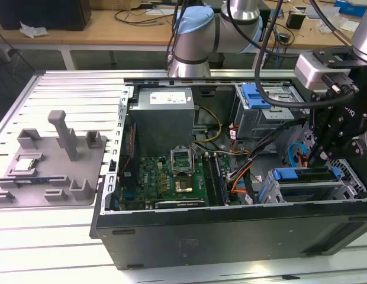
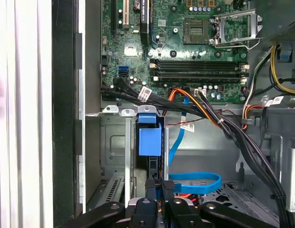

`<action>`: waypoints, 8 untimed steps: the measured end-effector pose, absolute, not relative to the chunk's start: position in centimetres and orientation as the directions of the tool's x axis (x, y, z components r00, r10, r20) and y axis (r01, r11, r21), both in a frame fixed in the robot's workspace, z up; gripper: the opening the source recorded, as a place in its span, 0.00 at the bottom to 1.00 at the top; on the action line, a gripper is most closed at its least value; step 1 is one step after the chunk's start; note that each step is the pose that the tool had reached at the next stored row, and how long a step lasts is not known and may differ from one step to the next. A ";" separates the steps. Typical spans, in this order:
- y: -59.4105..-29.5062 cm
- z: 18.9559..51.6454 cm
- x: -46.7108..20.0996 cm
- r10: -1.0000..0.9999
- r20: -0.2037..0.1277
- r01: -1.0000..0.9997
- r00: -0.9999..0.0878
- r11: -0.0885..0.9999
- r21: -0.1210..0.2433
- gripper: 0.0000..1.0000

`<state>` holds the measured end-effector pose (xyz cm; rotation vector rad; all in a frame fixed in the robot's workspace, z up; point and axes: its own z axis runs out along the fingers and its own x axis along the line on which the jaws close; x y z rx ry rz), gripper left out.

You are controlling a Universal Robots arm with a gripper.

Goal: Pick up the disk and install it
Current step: 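Insert the second disk wire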

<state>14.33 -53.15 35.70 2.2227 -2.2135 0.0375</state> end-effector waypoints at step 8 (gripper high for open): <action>-53.2 35.5 14.3 -1.000 0.020 -1.000 0.004 -0.005 -0.014 0.16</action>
